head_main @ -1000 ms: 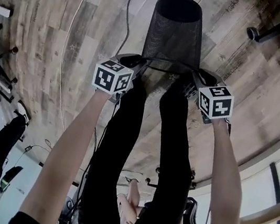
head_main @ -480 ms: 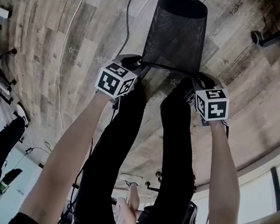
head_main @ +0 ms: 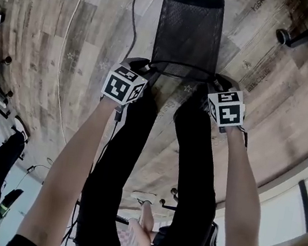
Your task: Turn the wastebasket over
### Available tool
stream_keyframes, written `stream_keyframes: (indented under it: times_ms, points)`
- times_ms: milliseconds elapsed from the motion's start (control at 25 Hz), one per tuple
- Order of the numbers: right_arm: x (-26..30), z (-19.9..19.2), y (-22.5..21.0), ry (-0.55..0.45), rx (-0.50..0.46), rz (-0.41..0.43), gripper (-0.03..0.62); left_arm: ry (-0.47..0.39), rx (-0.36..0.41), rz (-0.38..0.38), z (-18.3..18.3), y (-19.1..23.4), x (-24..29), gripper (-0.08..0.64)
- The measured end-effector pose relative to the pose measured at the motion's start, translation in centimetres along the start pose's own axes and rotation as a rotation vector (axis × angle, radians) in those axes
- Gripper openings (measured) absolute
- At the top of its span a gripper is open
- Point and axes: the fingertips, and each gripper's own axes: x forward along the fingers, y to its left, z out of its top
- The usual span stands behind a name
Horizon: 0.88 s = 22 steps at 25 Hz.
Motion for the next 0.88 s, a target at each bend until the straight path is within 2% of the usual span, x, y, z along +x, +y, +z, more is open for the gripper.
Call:
stream_keyframes:
  times_ms: [160, 440, 880]
  points:
    - [0.7, -0.6, 0.7, 0.014, -0.001, -0.012, 0.109, 0.011, -0.027, 0.03, -0.7, 0.6, 0.2, 0.135]
    - [1.7, -1.2, 1.3, 0.031, 0.009, -0.027, 0.109, 0.077, 0.044, 0.041, -1.4, 1.3, 0.5, 0.132]
    - [2.3, -1.7, 1.1, 0.032, 0.003, -0.018, 0.114, 0.114, 0.046, 0.031, -2.2, 1.5, 1.2, 0.132]
